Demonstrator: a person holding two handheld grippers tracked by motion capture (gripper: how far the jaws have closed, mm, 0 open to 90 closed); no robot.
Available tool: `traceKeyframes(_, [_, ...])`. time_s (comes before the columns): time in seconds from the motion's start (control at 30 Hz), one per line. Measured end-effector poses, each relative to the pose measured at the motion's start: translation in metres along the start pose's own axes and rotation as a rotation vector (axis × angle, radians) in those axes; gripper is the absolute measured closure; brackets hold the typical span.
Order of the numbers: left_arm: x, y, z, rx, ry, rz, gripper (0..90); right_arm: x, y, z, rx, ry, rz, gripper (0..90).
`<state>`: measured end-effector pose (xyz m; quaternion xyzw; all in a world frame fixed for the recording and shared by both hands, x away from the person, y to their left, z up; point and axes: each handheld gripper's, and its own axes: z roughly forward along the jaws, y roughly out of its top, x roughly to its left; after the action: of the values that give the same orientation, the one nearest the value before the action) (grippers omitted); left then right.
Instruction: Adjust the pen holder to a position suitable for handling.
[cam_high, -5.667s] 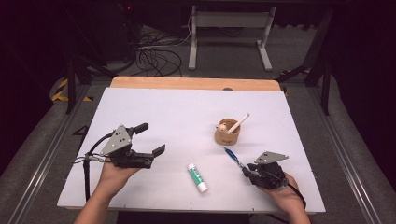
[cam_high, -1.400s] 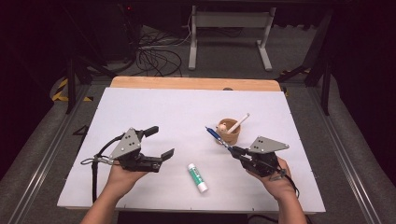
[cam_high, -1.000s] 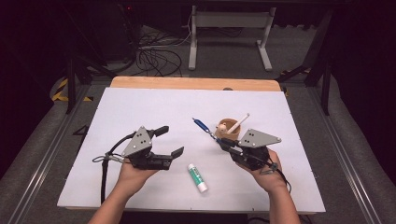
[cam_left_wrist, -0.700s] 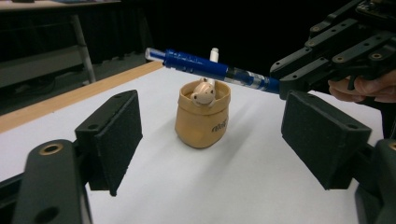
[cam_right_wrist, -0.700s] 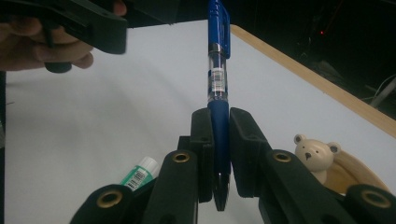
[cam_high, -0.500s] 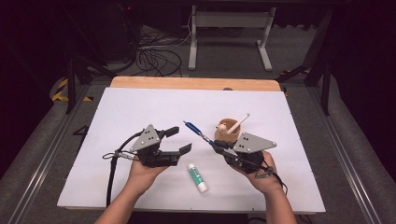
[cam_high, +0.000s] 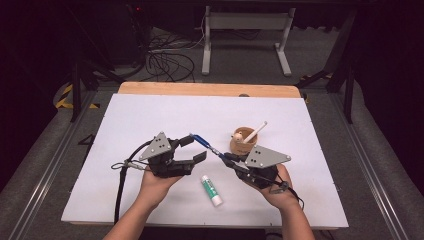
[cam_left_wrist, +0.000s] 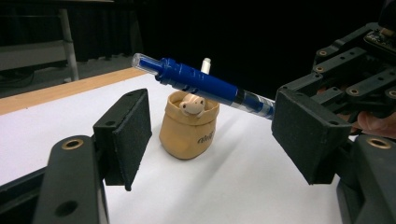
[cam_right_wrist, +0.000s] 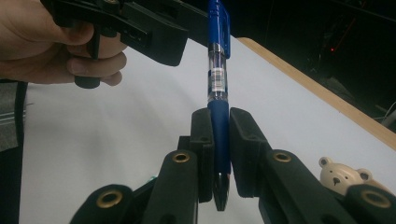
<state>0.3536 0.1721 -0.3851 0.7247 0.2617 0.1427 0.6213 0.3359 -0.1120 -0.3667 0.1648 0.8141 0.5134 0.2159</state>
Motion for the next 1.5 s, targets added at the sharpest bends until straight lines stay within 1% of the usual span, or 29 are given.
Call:
traceKeyframes(0.13, [0.0, -0.001, -0.001, 0.01, 0.017, 0.017, 29.4, -0.001, 0.0, -0.001, -0.001, -0.008, 0.005, 81.2])
traceKeyframes(0.2, [0.0, -0.001, -0.002, 0.025, 0.04, 0.041, 29.4, -0.002, -0.001, -0.002, 0.0, -0.011, 0.01, 81.2])
traceKeyframes(0.27, [0.0, -0.001, -0.003, 0.033, 0.077, 0.084, 29.3, -0.004, -0.002, -0.003, 0.008, -0.013, 0.02, 81.2])
traceKeyframes(0.3, [0.0, 0.0, -0.004, 0.039, 0.086, 0.099, 29.2, -0.005, -0.002, -0.003, 0.013, -0.015, 0.023, 81.3])
traceKeyframes(0.37, [0.0, 0.002, -0.006, 0.052, 0.093, 0.116, 29.2, -0.006, -0.004, -0.003, 0.027, -0.017, 0.036, 81.2])
traceKeyframes(0.5, [-0.003, 0.011, -0.008, 0.076, 0.143, 0.199, 29.6, -0.008, -0.005, -0.001, 0.05, -0.017, 0.049, 81.2])
traceKeyframes(0.6, [-0.005, 0.017, -0.008, 0.101, 0.167, 0.258, 29.9, -0.008, -0.006, 0.001, 0.068, -0.016, 0.061, 81.2])
traceKeyframes(0.77, [-0.006, 0.023, -0.001, 0.169, 0.155, 0.377, 32.2, -0.01, -0.006, 0.001, 0.083, -0.01, 0.085, 81.2])
traceKeyframes(0.8, [-0.006, 0.024, 0.001, 0.179, 0.14, 0.39, 32.6, -0.01, -0.006, 0.001, 0.086, -0.007, 0.094, 81.2])
traceKeyframes(0.83, [-0.005, 0.024, 0.003, 0.19, 0.134, 0.407, 33.1, -0.011, -0.006, 0.001, 0.09, -0.003, 0.103, 81.2])
traceKeyframes(0.87, [-0.005, 0.024, 0.005, 0.203, 0.134, 0.427, 33.1, -0.012, -0.005, 0.001, 0.095, 0.003, 0.116, 81.2])
traceKeyframes(0.97, [-0.007, 0.024, 0.012, 0.247, 0.152, 0.516, 33.4, -0.013, -0.005, 0.002, 0.12, 0.015, 0.148, 81.2])
traceKeyframes(1.03, [-0.009, 0.025, 0.016, 0.263, 0.158, 0.557, 34.2, -0.014, -0.006, 0.003, 0.134, 0.02, 0.17, 81.3])
traceKeyframes(1.07, [-0.01, 0.025, 0.018, 0.268, 0.161, 0.564, 34.3, -0.015, -0.006, 0.003, 0.14, 0.025, 0.18, 81.2])
traceKeyframes(1.13, [-0.012, 0.025, 0.022, 0.282, 0.163, 0.594, 34.9, -0.016, -0.007, 0.004, 0.154, 0.028, 0.196, 81.2])
traceKeyframes(1.17, [-0.012, 0.025, 0.024, 0.288, 0.155, 0.612, 35.5, -0.016, -0.007, 0.005, 0.159, 0.033, 0.206, 81.2])
traceKeyframes(1.2, [-0.013, 0.024, 0.026, 0.296, 0.152, 0.618, 35.6, -0.016, -0.007, 0.005, 0.164, 0.036, 0.213, 81.2])
traceKeyframes(1.23, [-0.014, 0.024, 0.028, 0.305, 0.15, 0.642, 35.6, -0.016, -0.007, 0.006, 0.17, 0.039, 0.217, 81.2])
traceKeyframes(1.27, [-0.015, 0.023, 0.03, 0.309, 0.144, 0.654, 35.6, -0.016, -0.007, 0.006, 0.173, 0.043, 0.225, 81.2])
traceKeyframes(1.37, [-0.017, 0.02, 0.035, 0.333, 0.124, 0.712, 35.7, -0.017, -0.006, 0.006, 0.184, 0.053, 0.243, 81.2])
traceKeyframes(1.43, [-0.019, 0.017, 0.037, 0.35, 0.125, 0.744, 36.9, -0.017, -0.006, 0.006, 0.188, 0.059, 0.25, 81.2])
traceKeyframes(1.47, [-0.02, 0.015, 0.038, 0.361, 0.123, 0.753, 37.9, -0.017, -0.006, 0.006, 0.19, 0.061, 0.252, 81.2])
traceKeyframes(1.5, [-0.02, 0.015, 0.039, 0.36, 0.124, 0.772, 38.5, -0.017, -0.006, 0.006, 0.192, 0.063, 0.255, 81.2])
